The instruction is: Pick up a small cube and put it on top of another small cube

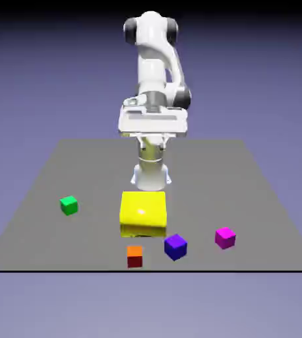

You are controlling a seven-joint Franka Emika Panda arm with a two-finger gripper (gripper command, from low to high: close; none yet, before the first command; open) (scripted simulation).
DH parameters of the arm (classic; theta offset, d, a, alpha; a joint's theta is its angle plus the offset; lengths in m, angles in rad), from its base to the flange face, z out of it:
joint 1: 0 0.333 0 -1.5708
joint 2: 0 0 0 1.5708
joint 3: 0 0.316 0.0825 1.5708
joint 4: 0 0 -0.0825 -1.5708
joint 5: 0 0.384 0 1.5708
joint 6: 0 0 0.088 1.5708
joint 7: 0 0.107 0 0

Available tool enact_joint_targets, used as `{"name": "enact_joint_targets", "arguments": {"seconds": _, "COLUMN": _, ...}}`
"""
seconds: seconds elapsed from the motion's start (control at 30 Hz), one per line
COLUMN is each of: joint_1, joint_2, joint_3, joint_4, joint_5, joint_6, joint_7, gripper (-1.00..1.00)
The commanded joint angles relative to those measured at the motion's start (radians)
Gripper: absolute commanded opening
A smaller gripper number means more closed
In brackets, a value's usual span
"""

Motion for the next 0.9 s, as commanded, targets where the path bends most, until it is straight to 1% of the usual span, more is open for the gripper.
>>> {"name": "enact_joint_targets", "arguments": {"seconds": 0.0, "joint_1": -0.019, "joint_2": 0.036, "joint_3": 0.025, "joint_4": 0.018, "joint_5": -0.042, "joint_6": -0.035, "joint_7": -0.014, "gripper": 0.0}}
{"name": "enact_joint_targets", "arguments": {"seconds": 0.87, "joint_1": -0.525, "joint_2": 0.979, "joint_3": 0.673, "joint_4": 0.496, "joint_5": -1.128, "joint_6": -0.936, "joint_7": -0.369, "gripper": 0.0}}
